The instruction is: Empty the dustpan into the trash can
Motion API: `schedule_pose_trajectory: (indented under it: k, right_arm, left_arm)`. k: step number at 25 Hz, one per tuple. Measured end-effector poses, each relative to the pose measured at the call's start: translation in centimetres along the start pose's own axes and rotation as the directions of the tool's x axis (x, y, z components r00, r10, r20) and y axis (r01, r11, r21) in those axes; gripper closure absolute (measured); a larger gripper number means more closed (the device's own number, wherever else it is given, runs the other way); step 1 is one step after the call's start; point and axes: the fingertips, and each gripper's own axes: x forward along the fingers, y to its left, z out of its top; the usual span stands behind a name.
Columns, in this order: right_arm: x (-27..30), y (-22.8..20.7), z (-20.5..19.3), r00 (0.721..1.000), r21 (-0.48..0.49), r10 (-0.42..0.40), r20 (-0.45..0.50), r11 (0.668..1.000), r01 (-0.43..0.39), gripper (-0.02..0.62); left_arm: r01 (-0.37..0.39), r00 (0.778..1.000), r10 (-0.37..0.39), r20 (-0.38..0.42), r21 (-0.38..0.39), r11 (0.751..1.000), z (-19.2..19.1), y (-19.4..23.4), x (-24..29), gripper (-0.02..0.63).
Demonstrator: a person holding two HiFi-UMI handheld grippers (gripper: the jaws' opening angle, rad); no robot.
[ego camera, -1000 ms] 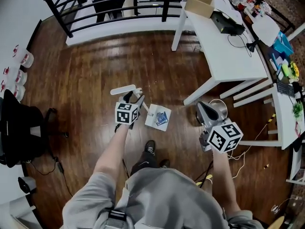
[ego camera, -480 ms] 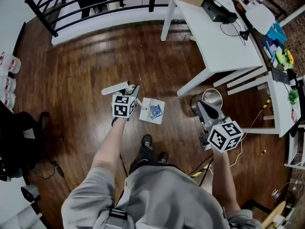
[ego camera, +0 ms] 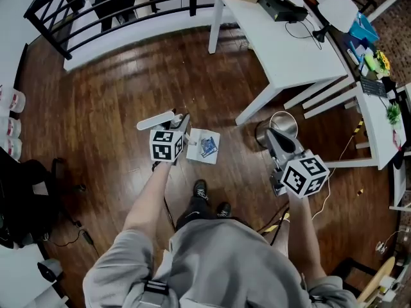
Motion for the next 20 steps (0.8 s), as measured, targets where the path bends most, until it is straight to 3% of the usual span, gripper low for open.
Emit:
schedule_pose_trajectory:
  k: [6,13,20]
  right_arm:
    - [-2.4,-0.8,1.1,0.998,0.001,-0.049,0.048,0.999,0.049,0.595]
    - [-7.5,-3.7,2.0,0.977,0.038,-0.17,0.129,0.985,0.166,0.595]
    - [-15.0,-7.8,2.3,0.946,0.072,-0.25,0.208,0.968,0.241,0.595]
  left_arm:
    - [0.069,0.995,-0.072,0.063,0.051,0.996,5.3,-3.7,-2.4,0.405]
    - [0.164,0.965,-0.191,0.177,0.157,0.974,13.2,-10.9,-4.4,0.405]
    - [0.186,0.94,-0.221,0.26,0.156,0.97,20.1,-18.9,-5.1,0.405]
